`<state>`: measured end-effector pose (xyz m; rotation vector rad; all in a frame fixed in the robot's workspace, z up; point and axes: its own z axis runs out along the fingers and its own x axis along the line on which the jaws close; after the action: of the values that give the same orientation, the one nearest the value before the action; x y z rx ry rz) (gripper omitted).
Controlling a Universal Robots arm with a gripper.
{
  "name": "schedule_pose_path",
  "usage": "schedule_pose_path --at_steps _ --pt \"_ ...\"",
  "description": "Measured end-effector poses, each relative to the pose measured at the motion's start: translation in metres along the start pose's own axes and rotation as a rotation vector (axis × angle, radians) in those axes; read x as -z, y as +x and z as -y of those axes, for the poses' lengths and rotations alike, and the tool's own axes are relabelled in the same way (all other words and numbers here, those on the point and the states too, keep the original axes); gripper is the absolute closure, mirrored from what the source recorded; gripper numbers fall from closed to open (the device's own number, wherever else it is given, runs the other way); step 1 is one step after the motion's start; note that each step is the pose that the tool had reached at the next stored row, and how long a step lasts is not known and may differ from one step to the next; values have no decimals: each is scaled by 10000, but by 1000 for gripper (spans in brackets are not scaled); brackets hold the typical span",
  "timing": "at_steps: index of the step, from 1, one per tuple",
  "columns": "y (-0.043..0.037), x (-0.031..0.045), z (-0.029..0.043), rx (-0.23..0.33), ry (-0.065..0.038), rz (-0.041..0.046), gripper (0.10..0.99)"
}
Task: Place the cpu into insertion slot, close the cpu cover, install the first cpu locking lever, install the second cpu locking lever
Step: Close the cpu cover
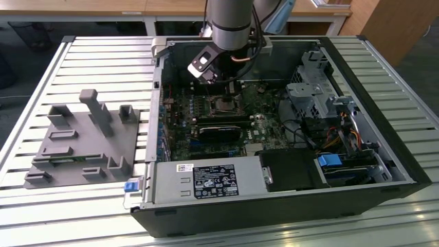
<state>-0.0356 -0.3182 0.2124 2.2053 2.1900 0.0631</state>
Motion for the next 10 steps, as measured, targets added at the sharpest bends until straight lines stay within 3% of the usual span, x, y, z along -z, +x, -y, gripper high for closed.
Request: schedule_pose_path --at_steps 10 --pt "0 38 -2 0 -1 -1 980"
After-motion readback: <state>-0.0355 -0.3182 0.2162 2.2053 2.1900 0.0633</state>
